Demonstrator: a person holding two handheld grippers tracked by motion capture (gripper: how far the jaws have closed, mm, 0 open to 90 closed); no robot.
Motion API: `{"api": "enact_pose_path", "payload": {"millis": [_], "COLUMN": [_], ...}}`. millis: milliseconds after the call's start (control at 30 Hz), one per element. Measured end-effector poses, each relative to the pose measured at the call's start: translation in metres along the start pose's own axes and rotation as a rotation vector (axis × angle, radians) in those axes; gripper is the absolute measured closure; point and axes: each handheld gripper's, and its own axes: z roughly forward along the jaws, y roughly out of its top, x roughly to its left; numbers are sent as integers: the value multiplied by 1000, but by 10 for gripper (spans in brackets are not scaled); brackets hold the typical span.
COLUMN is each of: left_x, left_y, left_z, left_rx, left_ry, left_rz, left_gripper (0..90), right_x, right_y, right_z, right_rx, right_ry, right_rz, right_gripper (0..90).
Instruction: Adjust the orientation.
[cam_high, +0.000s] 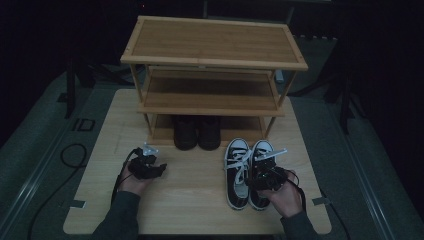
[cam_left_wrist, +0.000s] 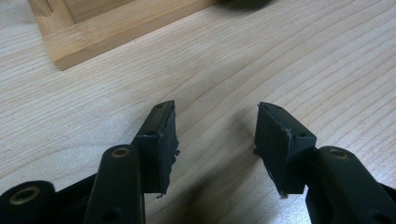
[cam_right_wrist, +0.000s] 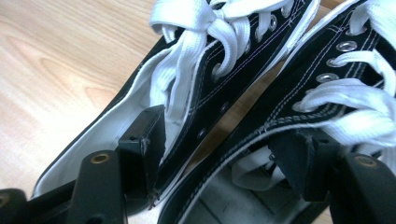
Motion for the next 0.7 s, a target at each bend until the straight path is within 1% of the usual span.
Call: {"api": "enact_pose_path", "payload": {"millis": [167, 267, 367, 500, 700], "left_x": [0, 0, 0, 0, 0], "left_y": [0, 0, 0, 0, 1], "left_z": [0, 0, 0, 0, 0], "left_rx": [0, 0, 0, 2, 2], "left_ry": [0, 0, 0, 1, -1], "left_rz": [0, 0, 0, -1, 1], "left_gripper": [487, 487, 487, 487, 487], "right_x": [1, 1, 1, 2, 2], "right_y": [4, 5, 5, 5, 4], "right_z": [10, 16, 19, 20, 17], "right_rx": [8, 9, 7, 9, 34], "right_ry": [-31, -42, -62, -83, -126], "right_rz": [29, 33, 37, 31, -9], "right_gripper": [418, 429, 462, 519, 667]}}
